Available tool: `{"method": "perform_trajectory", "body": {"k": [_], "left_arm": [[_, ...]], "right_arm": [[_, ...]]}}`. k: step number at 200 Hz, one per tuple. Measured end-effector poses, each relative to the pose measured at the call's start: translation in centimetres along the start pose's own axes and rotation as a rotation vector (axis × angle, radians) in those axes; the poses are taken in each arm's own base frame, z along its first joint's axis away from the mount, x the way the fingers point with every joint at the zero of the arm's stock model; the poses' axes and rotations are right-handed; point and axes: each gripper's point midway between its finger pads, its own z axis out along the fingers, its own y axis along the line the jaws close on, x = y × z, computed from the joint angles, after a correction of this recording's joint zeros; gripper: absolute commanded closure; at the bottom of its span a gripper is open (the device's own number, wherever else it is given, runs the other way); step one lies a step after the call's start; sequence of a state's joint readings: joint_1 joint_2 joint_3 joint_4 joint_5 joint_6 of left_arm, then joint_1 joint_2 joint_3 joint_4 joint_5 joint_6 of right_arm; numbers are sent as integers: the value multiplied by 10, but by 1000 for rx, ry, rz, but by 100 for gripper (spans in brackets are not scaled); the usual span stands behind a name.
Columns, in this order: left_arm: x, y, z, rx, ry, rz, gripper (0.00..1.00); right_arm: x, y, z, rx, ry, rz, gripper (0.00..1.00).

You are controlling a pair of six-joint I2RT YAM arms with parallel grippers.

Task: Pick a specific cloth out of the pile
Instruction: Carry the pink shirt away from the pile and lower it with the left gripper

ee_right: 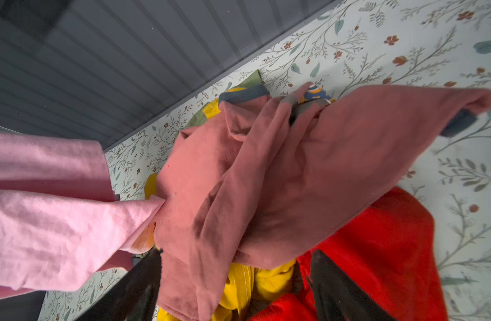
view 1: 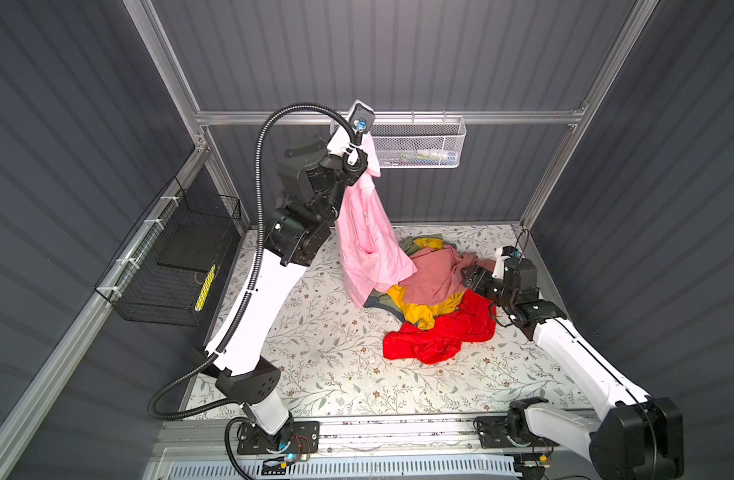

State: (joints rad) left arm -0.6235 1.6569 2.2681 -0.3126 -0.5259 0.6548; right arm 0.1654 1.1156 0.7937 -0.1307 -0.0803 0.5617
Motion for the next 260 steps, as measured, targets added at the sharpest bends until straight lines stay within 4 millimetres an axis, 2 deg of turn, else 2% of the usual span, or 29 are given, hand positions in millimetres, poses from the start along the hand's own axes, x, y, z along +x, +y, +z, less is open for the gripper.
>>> {"method": "perform_trajectory", "body": {"k": [15, 38, 56, 72, 92, 120, 156, 188, 232, 260], "left_arm": [[21, 15, -1, -43, 57, 19, 100], [66, 42, 5, -122, 170, 62, 100], [100, 71, 11, -189, 258, 92, 100], [121, 95, 10, -236, 313, 111, 100], [131, 125, 7, -293, 348, 127, 100], [121, 146, 4, -330, 323, 127, 100], [120, 141, 8, -307, 311, 127, 100], [135, 122, 19, -242, 319, 108, 100], [183, 69, 35, -86, 381, -4, 100], [219, 39, 37, -20, 450, -81, 100]], "right_arm": [[-2, -2, -6, 15, -11, -13, 17], [-2, -5, -11, 34, -12, -32, 17], [1, -8, -12, 49, -2, -46, 18], [3, -10, -12, 60, 8, -54, 18], [4, -12, -11, 66, 13, -64, 18], [10, -12, -8, 71, 34, -75, 19], [16, -10, -4, 78, 65, -98, 19], [14, -6, -5, 74, 63, -114, 19], [18, -6, 1, 82, 86, -121, 19], [19, -6, 1, 84, 87, -123, 19]]}}
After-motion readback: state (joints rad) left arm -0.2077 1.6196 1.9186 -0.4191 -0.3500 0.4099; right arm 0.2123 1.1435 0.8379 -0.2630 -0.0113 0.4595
